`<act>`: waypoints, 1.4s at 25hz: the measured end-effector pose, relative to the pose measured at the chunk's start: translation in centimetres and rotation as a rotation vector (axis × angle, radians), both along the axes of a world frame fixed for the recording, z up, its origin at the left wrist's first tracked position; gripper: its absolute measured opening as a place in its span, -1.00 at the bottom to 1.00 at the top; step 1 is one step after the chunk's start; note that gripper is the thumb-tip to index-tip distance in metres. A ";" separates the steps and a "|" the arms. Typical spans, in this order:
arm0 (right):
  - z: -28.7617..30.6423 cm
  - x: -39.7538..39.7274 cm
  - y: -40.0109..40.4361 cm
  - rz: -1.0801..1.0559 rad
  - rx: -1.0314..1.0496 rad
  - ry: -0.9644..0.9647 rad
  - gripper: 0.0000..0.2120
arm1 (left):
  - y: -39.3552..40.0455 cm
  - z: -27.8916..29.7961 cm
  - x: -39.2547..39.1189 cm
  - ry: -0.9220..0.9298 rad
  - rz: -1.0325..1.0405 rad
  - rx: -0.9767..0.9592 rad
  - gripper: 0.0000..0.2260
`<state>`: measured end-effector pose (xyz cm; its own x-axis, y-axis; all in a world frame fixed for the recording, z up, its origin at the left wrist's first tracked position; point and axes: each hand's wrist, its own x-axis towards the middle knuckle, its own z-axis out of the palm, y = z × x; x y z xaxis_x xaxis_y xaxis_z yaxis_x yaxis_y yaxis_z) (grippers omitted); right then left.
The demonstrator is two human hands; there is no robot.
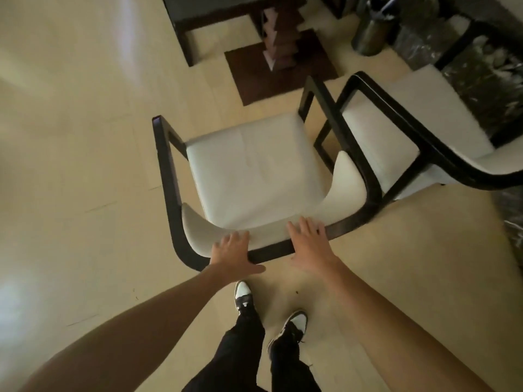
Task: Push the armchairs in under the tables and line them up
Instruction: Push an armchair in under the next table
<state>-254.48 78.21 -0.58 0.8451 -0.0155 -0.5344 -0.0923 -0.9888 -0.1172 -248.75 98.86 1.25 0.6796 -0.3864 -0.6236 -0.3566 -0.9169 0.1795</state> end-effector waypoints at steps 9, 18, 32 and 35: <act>-3.3 1.8 -3.0 0.135 -0.002 -0.023 -0.08 | -0.1 -5.2 0.2 -0.061 0.003 -0.093 -0.16; -3.0 6.3 -2.1 0.060 0.022 -0.050 -0.17 | 0.8 -4.5 6.1 -0.013 -0.095 -0.117 -0.14; -4.4 23.1 -4.3 0.027 0.004 -0.125 -0.17 | -1.5 -4.9 24.6 -0.122 -0.160 -0.144 -0.15; -4.2 26.0 -5.3 0.036 -0.003 -0.127 -0.19 | -2.2 -4.8 27.4 -0.103 -0.159 -0.137 -0.15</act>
